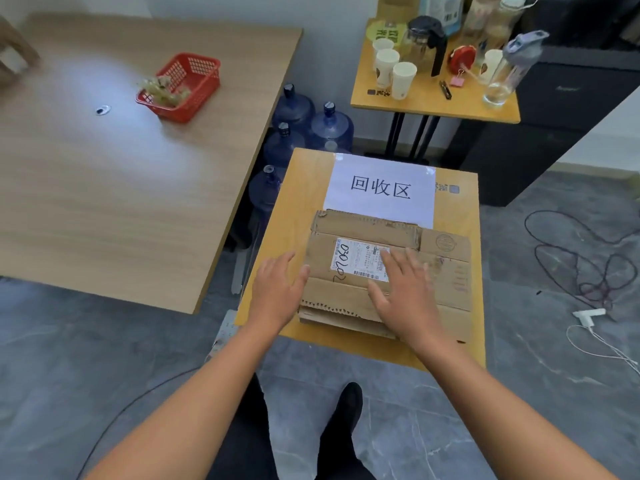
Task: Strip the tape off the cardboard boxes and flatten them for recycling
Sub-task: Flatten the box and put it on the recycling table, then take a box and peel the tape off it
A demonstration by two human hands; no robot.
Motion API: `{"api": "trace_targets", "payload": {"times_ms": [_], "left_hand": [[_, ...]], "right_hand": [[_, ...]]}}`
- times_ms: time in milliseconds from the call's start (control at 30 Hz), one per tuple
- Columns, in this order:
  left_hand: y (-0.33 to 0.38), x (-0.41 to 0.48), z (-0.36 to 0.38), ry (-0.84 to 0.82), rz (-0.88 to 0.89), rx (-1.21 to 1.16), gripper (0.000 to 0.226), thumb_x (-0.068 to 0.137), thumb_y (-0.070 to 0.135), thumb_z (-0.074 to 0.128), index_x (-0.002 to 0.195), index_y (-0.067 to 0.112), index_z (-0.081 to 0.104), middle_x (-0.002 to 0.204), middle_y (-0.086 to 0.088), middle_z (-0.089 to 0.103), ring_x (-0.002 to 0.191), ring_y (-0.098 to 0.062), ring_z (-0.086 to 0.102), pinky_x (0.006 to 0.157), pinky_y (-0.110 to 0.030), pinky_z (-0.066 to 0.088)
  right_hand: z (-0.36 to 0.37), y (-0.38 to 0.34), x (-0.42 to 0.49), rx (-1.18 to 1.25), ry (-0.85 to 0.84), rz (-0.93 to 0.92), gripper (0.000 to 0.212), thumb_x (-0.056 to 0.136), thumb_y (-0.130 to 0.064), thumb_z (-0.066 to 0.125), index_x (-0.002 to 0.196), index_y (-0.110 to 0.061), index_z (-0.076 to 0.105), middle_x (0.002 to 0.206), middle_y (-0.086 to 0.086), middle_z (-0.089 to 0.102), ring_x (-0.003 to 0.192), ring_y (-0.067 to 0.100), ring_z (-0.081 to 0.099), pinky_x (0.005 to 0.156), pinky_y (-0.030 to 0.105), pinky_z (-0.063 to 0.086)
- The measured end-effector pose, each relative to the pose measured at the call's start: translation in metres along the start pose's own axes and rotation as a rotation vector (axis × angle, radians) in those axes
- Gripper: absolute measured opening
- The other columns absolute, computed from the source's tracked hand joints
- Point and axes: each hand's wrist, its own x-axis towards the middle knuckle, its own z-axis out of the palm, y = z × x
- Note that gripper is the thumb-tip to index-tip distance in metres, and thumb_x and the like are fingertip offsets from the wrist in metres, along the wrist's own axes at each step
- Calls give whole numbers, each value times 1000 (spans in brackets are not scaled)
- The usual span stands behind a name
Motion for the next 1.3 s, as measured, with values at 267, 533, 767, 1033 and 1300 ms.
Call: {"api": "trace_targets", "payload": {"times_ms": [267, 533, 767, 1033, 1300], "left_hand": [[-65, -65, -96, 161, -11, 244, 55, 102, 50, 48, 150, 24, 46, 163, 4, 32, 156, -19, 4, 127, -43, 11], [-175, -101, -203, 291, -158, 360, 58, 99, 57, 48, 153, 36, 41, 168, 3, 17, 156, -24, -5, 123, -47, -8], [-326, -154, -320, 449, -299, 247, 57, 97, 59, 50, 150, 38, 45, 168, 2, 18, 156, -27, -5, 123, -51, -8], [-431, -197, -415, 472, -400, 260, 63, 99, 58, 47, 155, 32, 38, 167, 4, 22, 156, -28, -5, 123, -51, -11], [-485, -152, -491, 473, -322, 362, 66, 100, 63, 34, 157, 29, 34, 168, 4, 20, 156, -26, -8, 125, -49, -12]], "right_hand": [[35, -139, -13, 2, -180, -297, 65, 105, -57, 35, 162, -31, 21, 171, -4, 16, 159, 19, 0, 126, 49, -7], [91, -298, -26, -46, -186, -489, 66, 103, -62, 37, 161, -33, 24, 171, -4, 16, 159, 22, -2, 126, 54, -4], [174, -464, -71, -137, -261, -566, 69, 100, -67, 32, 161, -36, 22, 171, -2, 14, 159, 23, -3, 127, 52, -5], [231, -608, -97, -153, -298, -668, 70, 98, -68, 30, 161, -39, 22, 171, -2, 15, 158, 20, -4, 126, 50, -7], [256, -702, -45, -123, -239, -657, 68, 97, -69, 30, 159, -41, 23, 170, -5, 16, 158, 18, -5, 127, 51, -8]]}}
